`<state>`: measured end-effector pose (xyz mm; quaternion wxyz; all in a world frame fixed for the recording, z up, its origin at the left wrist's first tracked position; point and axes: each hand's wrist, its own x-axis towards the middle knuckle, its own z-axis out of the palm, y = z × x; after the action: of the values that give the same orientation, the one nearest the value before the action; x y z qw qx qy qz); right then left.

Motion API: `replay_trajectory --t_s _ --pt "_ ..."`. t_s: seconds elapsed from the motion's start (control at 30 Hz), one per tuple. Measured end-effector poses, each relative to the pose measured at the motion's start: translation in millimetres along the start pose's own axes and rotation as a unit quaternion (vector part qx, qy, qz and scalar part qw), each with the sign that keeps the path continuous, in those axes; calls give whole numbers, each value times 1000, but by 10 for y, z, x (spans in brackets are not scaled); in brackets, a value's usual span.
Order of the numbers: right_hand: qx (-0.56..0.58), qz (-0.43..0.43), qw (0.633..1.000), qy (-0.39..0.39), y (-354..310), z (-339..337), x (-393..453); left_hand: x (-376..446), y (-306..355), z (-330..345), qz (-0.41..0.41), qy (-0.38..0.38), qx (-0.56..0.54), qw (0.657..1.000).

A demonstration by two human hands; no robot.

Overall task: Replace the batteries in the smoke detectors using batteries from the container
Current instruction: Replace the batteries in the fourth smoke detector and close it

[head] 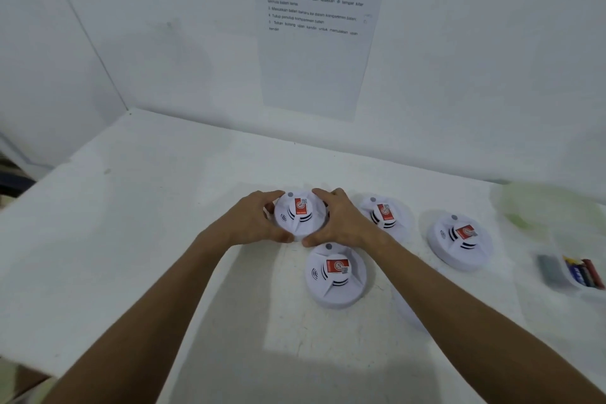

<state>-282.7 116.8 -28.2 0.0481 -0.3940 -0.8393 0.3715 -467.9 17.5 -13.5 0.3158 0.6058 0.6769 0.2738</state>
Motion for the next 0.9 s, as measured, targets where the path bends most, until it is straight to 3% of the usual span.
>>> replay_trajectory --t_s 0.2,0.4,0.7,0.9 --pt "16 -9 1000 15 -39 -110 -130 -107 105 -63 -73 32 56 995" --pt "-25 -35 996 79 13 -464 -461 -37 600 -46 -3 57 79 995" --pt "-66 66 990 109 614 -807 -789 438 1173 490 49 -56 116 990" --pt "-88 114 988 57 680 -759 -700 606 1184 712 -22 -131 184 974"
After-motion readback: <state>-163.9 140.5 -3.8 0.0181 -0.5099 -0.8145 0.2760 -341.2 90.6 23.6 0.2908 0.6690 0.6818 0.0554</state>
